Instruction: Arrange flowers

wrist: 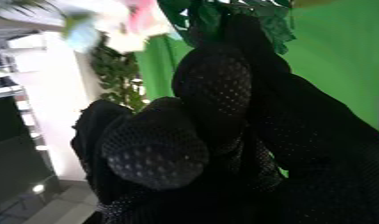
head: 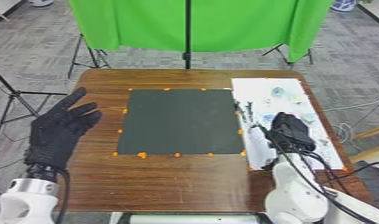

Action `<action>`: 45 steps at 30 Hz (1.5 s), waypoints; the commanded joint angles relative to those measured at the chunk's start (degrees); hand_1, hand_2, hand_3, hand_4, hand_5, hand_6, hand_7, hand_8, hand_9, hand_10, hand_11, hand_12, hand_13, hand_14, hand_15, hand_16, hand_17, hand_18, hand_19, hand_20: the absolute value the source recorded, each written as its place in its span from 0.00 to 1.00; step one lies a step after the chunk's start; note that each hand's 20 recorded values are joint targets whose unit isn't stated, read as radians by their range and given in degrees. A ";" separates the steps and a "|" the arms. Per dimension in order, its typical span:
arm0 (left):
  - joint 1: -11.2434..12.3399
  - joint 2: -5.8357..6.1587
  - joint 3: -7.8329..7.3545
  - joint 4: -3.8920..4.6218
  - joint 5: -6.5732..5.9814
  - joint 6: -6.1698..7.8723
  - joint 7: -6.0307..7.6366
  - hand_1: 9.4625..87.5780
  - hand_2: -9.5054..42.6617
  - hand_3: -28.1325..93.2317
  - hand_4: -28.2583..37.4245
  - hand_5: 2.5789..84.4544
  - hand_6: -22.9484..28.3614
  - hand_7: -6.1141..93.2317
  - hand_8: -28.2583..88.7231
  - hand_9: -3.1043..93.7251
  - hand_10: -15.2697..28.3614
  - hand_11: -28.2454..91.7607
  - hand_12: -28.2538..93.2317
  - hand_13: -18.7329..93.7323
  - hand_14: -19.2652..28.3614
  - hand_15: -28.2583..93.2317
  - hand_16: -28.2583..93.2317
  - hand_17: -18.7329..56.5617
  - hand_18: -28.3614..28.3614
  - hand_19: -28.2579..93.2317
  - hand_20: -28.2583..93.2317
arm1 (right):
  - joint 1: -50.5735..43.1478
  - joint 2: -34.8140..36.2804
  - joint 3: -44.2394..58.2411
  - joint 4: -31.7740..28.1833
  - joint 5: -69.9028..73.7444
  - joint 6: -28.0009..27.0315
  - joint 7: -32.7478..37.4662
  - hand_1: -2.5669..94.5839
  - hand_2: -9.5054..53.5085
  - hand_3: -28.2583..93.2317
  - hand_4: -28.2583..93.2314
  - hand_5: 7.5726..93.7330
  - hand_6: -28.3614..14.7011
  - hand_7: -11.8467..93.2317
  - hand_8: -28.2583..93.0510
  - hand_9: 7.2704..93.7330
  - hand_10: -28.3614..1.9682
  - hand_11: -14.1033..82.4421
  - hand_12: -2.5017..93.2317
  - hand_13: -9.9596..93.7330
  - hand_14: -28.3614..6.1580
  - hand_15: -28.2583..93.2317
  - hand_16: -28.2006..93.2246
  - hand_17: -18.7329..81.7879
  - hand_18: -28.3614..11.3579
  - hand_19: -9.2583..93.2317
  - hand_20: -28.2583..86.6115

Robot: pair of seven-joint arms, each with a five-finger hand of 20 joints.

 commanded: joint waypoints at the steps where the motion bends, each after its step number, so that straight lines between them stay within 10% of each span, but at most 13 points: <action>1: -0.83 0.61 -0.94 -0.82 0.99 -0.28 -1.36 0.17 0.32 0.89 0.08 0.40 0.61 0.21 0.16 0.39 0.85 0.51 0.33 0.40 1.00 0.74 0.13 0.17 0.94 0.73 0.44 | 13.33 -5.89 -5.45 -0.05 5.09 -0.88 -5.38 0.60 0.00 0.84 0.02 0.93 0.53 0.36 0.37 0.95 0.61 0.67 0.30 0.96 0.64 0.80 0.41 0.77 0.18 1.00 0.68; 17: -10.13 3.80 0.04 0.02 1.63 -3.03 -4.28 0.17 0.32 0.89 0.09 0.40 0.61 0.21 0.15 0.39 0.85 0.51 0.33 0.40 1.00 0.74 0.13 0.17 0.94 0.73 0.44 | 33.78 -28.52 -20.94 15.75 17.63 -6.24 -13.18 0.60 0.00 0.84 0.02 0.94 0.53 0.35 0.38 0.95 0.61 0.67 0.30 0.96 0.65 0.80 0.41 0.77 0.18 1.00 0.69; 27: -21.16 6.59 7.16 3.10 1.11 -6.02 -4.16 0.17 0.32 0.89 0.09 0.40 0.61 0.21 0.15 0.39 0.85 0.51 0.33 0.40 1.00 0.74 0.13 0.17 0.94 0.73 0.44 | 46.02 -36.21 -33.95 26.20 28.65 -3.23 -6.77 0.60 0.00 0.84 0.02 0.93 0.54 0.36 0.38 0.95 0.61 0.68 0.30 0.96 0.65 0.80 0.41 0.78 0.19 1.00 0.69; 31: -23.38 8.40 9.39 3.74 0.65 -6.96 -0.55 0.17 0.32 0.89 0.09 0.40 0.61 0.21 0.15 0.39 0.85 0.52 0.33 0.40 1.00 0.74 0.13 0.18 0.94 0.73 0.44 | 51.08 -37.27 -39.52 26.83 31.85 -0.02 -4.44 0.60 0.00 0.84 0.02 0.93 0.54 0.36 0.37 0.95 0.61 0.68 0.30 0.96 0.65 0.80 0.41 0.78 0.19 1.00 0.69; 45: -26.18 10.32 11.62 4.13 -0.02 -7.11 3.03 0.17 0.32 0.89 0.09 0.40 0.61 0.21 0.15 0.39 0.85 0.51 0.33 0.40 1.00 0.74 0.13 0.18 0.94 0.73 0.44 | 53.41 -38.90 -42.22 28.38 38.44 1.83 -4.42 0.58 0.00 0.81 0.00 0.92 0.57 0.36 0.33 0.95 0.61 0.69 0.27 0.96 0.66 0.80 0.41 0.77 0.20 1.00 0.69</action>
